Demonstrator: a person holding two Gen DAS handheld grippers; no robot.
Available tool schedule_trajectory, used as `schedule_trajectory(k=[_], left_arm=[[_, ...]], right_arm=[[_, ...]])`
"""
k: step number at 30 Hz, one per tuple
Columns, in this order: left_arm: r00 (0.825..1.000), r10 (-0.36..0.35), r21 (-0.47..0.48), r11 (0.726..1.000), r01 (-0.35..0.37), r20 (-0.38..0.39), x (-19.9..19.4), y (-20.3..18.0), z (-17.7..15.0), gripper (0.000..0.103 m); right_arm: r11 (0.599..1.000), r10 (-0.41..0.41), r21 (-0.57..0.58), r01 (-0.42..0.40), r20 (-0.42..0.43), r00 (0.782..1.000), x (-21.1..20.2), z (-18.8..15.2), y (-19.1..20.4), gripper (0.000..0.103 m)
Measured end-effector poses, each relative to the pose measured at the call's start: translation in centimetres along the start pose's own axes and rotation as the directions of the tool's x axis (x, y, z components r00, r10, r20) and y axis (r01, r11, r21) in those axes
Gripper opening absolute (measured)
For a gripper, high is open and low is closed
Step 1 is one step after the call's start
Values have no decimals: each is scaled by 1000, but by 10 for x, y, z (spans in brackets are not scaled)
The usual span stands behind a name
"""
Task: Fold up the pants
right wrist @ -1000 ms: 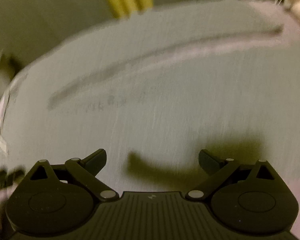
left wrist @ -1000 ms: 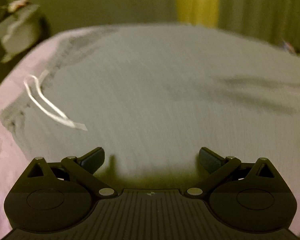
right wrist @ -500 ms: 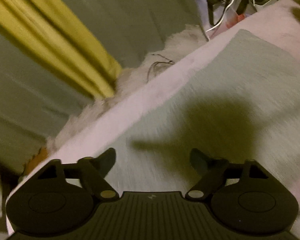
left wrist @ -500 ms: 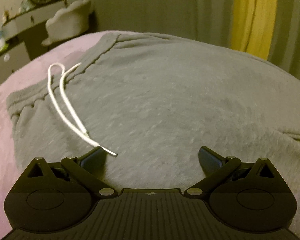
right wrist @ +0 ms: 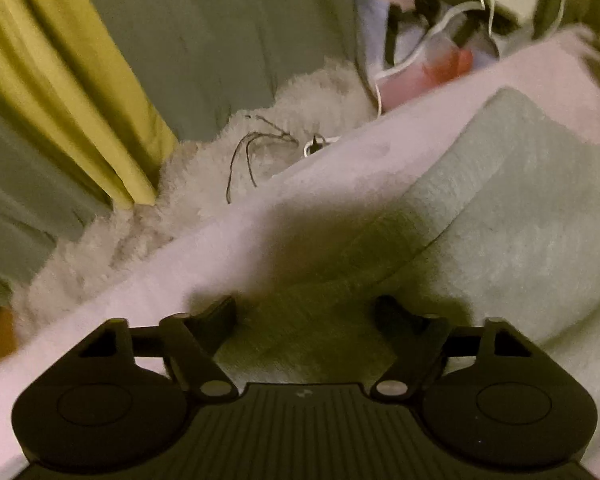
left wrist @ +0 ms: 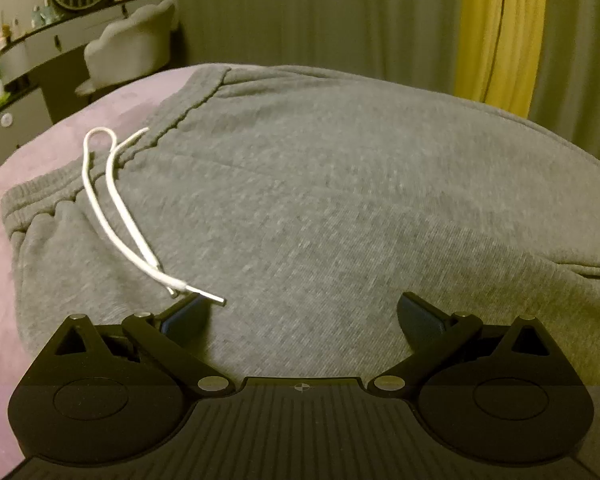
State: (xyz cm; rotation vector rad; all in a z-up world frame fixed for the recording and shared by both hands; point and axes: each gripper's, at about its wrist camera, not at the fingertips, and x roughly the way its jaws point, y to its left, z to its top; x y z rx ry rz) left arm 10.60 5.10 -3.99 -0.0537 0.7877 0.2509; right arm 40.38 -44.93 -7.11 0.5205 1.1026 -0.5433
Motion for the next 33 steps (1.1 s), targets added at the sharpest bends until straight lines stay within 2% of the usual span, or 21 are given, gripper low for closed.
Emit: schedule_trajectory(k=[1,2,3,4,6,8,9,12,15,17,19,20,22,23,25,26,27,28,30,31,33], left_arm=[[1000,-2,-3,1000,2,0,-1,0,0,103],[1000,-2,-3,1000,2,0,-1,0,0,103],[1000,-3,-4,1000,3,0,-1,0,0,103],[1000,-5,-7,1000,5,0,-1,0,1,103],[1000,-10,-14,1000,10,-1,-2,1,1,103],[1000,-16,-28,999,15,-1,-3,4,2,103],[1000,-17,-37,999,17,2,-4,6,2,103],[1000,-11,-68,998,12,12,-8,12,2,103],[1000,-18,-86,996,20,25,-13,15,2,103],[999,-19,-68,997,21,31,-16,13,1,103],[999,-22,-47,999,24,44,-20,11,2,103],[998,-25,-46,999,28,52,-22,12,2,103],[997,-39,-60,997,43,61,-27,17,5,103],[997,-51,-76,996,55,56,-28,20,7,103],[994,-103,-148,983,106,26,-26,31,17,103],[989,-147,-196,969,147,12,-23,39,22,103],[981,-192,-245,951,188,8,-20,45,29,103],[972,-236,-287,931,227,6,-14,51,38,103],[961,-277,-323,911,255,-22,0,57,59,103],[964,-265,-321,916,240,-36,8,56,72,103],[971,-227,-265,944,199,-79,25,47,98,103]], right_arm=[[1000,-24,-17,24,16,1000,-6,-1,-5,42],[1000,-21,-14,21,24,999,-10,-1,-11,21],[1000,16,14,-17,26,1000,-16,1,-21,8],[996,71,60,-72,25,997,-22,4,-34,7],[984,157,72,-161,60,986,-45,2,-55,5],[964,256,42,-263,128,958,-81,-13,-82,5],[953,291,36,-300,150,945,-98,-25,-97,5],[928,363,5,-371,204,909,-151,-90,-152,5],[928,365,8,-372,172,915,-179,-182,-210,5],[944,321,51,-327,104,941,-174,-232,-240,3],[963,256,78,-257,27,966,-159,-268,-262,0],[955,279,91,-283,48,959,-158,-275,-269,0],[957,271,81,-278,91,958,-171,-265,-269,5],[961,262,50,-271,145,954,-181,-261,-267,6],[964,267,-71,-257,253,930,-195,-247,-255,22],[968,241,-135,-210,296,924,-198,-240,-245,49],[967,222,-194,-166,321,921,-197,-234,-234,71],[960,199,-260,-108,354,914,-196,-229,-223,75],[928,165,-372,-10,387,907,-185,-218,-204,79],[909,138,-414,45,400,906,-179,-218,-192,80],[883,107,-460,92,388,916,-164,-211,-181,83]])
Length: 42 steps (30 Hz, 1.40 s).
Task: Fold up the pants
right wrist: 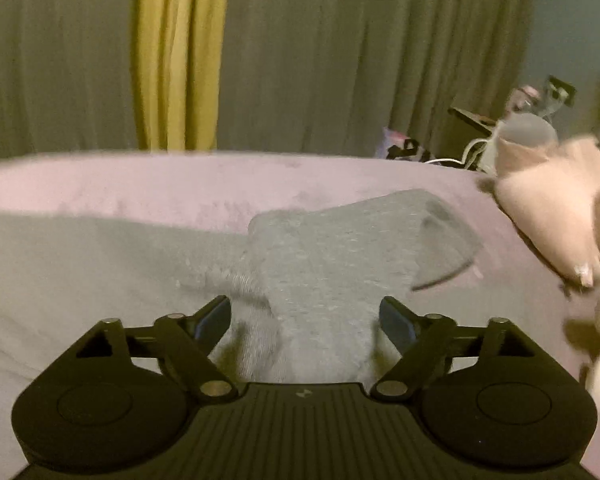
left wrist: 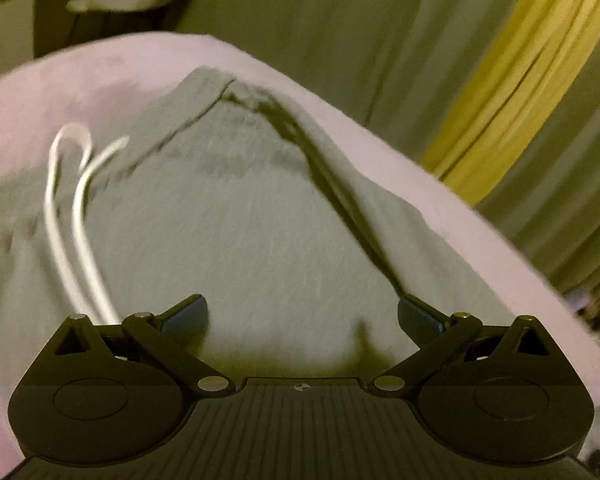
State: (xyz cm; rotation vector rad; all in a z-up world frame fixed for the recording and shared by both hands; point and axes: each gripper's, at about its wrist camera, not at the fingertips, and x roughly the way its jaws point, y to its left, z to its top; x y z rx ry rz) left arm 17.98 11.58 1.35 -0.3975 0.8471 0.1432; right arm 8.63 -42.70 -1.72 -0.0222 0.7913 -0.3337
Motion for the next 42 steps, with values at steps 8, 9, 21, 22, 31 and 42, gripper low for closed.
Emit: schedule_trajectory(k=[8,9,21,22,31,42], left_arm=[[994,-4,35,999,8,-105,92,-19,67,103],[995,-1,16,1000,2,-104,100,-18,72,103],[993,-91,-116,990,83,-69,112,2,99,17],[994,-95,-112,990,89,-46,102,3,99,14],[931,-313,-91,938,334,187,-23,40,85,5],[947,-320,-188,928,322,42,31,36,84,90]], right_arm=[[996,-50,75,55,-75,996,35,-16,-4,71],[993,-44,102,52,-83,996,39,-15,-9,56],[952,24,305,1,-79,997,37,-3,-53,9],[941,19,339,3,-63,998,29,-2,-60,9],[817,28,571,-86,110,993,-72,-17,-141,6],[775,75,631,-23,-55,996,-40,-96,-143,7]])
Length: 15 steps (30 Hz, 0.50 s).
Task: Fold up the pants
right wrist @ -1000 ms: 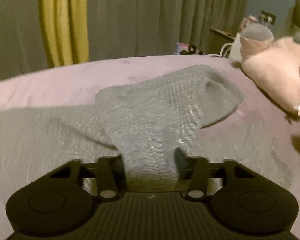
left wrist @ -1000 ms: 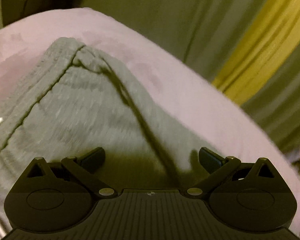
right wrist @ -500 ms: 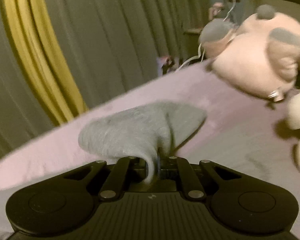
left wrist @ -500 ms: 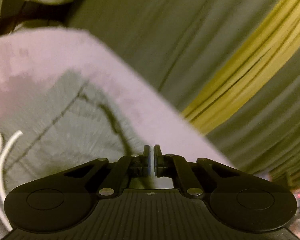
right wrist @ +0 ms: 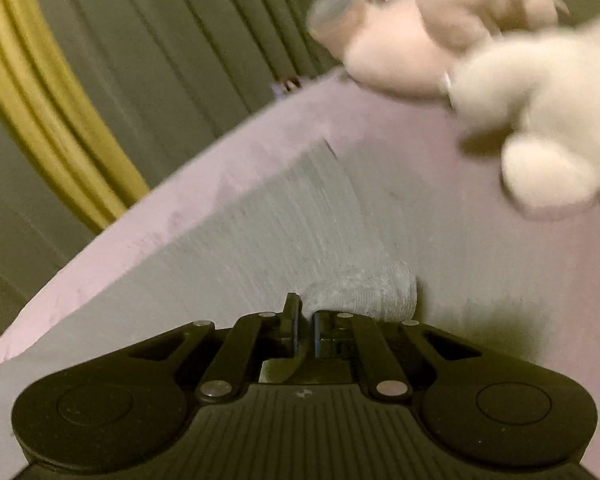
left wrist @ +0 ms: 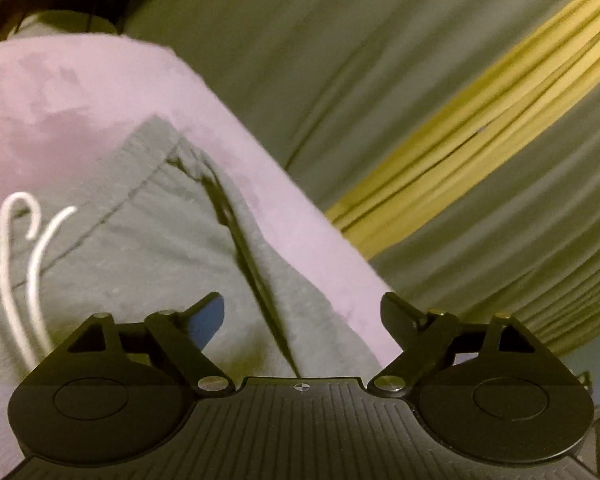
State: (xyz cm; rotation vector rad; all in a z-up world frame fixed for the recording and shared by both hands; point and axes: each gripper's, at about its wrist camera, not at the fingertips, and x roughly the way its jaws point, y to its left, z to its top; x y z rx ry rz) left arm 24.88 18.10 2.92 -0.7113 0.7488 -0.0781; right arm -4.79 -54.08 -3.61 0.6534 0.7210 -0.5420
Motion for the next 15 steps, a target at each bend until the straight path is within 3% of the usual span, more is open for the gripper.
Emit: schedule_trajectory(k=[3,5,10,13,14,15], left_arm=[[998,53,41,998,-52,-25,33,-8,1,85],[995,68,43,997,-65,-67,58,-8,1,73],[987,101,15,995,-100,-127,101,-4,-3,59],[986,95,-25,995,-100,-135,121,2,-1,34],[986,102,-38,993,-108,-135,128,4,0,18],[984,113,-53,991,-121,-138,132,6,1,10]], right_arm=[[998,-19,51,21,-26,999,12,-10,-6,8],[996,-14,93,16,-31,999,17,-10,-14,8],[989,-5,147,12,-50,999,34,-11,-27,9],[991,7,137,-1,-44,999,39,-11,-26,12],[990,14,138,-9,-41,999,40,-12,-27,14],[989,26,147,-20,-41,999,43,-11,-28,16]])
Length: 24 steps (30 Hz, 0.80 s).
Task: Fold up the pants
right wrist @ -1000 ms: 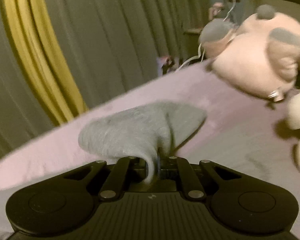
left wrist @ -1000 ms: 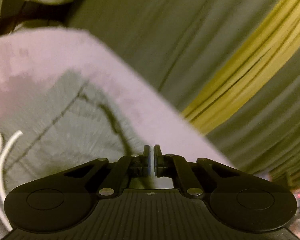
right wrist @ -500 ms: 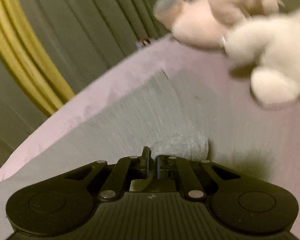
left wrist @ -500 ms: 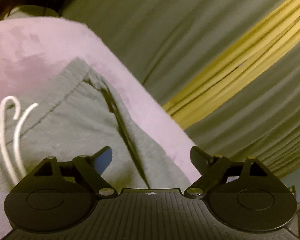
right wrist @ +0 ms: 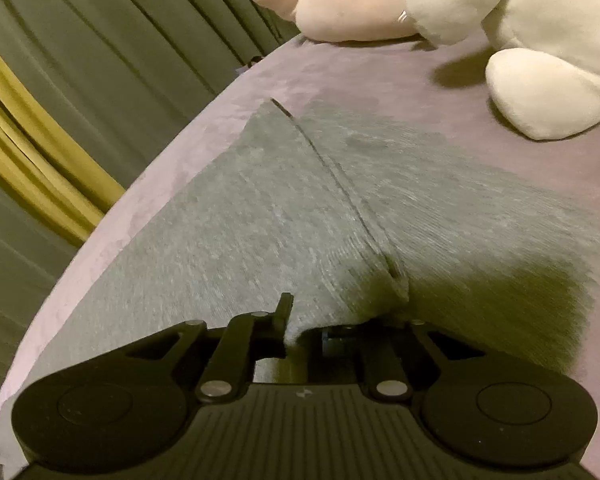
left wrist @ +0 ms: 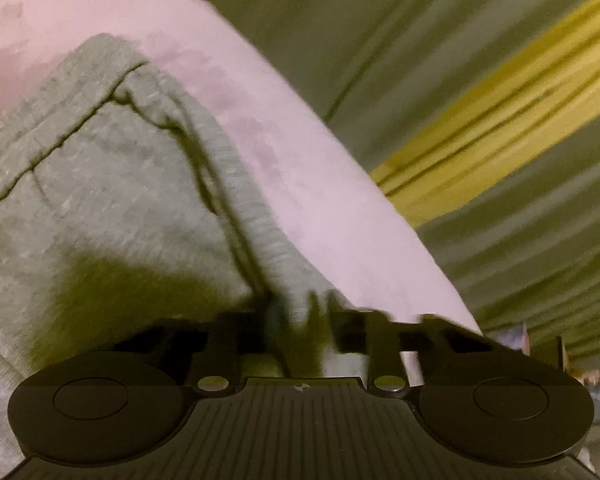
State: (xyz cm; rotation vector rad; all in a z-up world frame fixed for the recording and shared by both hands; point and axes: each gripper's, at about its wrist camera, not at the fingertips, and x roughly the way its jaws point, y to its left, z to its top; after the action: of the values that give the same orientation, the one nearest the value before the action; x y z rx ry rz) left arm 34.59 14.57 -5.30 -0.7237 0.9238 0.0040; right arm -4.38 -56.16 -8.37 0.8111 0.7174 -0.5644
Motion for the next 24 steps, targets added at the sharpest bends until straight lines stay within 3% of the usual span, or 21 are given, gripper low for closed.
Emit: schedule_trajectory(k=[4,7,10,14,16,19,22,24], left_arm=[[997,-36,22,999,35,66,-10,-2,-1,9],[989,-74,67,996,66,126,-40,-9,-6,9],[978,-133,86,989,120,159,-78,-6,-12,9],[961,-194,144,975,168,197,-137,8,-42,9],[953,-222,154,969,192,208,-167,28,-69,9],[964,-183,160,975,153,194,-183,63,-114,9],[993,-64,137,989,51,99,-163,106,-152,12],[995,58,118,991,-67,77,-155,130,-163,12]], right_arm=[[998,36,48,-36,0,999,-2,1,-6,16],[997,41,72,-40,-14,999,-3,4,-6,8],[984,110,145,-108,-6,994,-14,18,-10,6],[947,217,230,-223,49,975,-48,35,-19,5],[945,224,228,-236,78,971,-68,41,-25,5],[972,166,148,-180,104,981,-93,40,-37,5],[1000,13,16,-14,58,998,-90,31,-44,6],[997,-56,-43,57,10,998,-77,21,-47,7]])
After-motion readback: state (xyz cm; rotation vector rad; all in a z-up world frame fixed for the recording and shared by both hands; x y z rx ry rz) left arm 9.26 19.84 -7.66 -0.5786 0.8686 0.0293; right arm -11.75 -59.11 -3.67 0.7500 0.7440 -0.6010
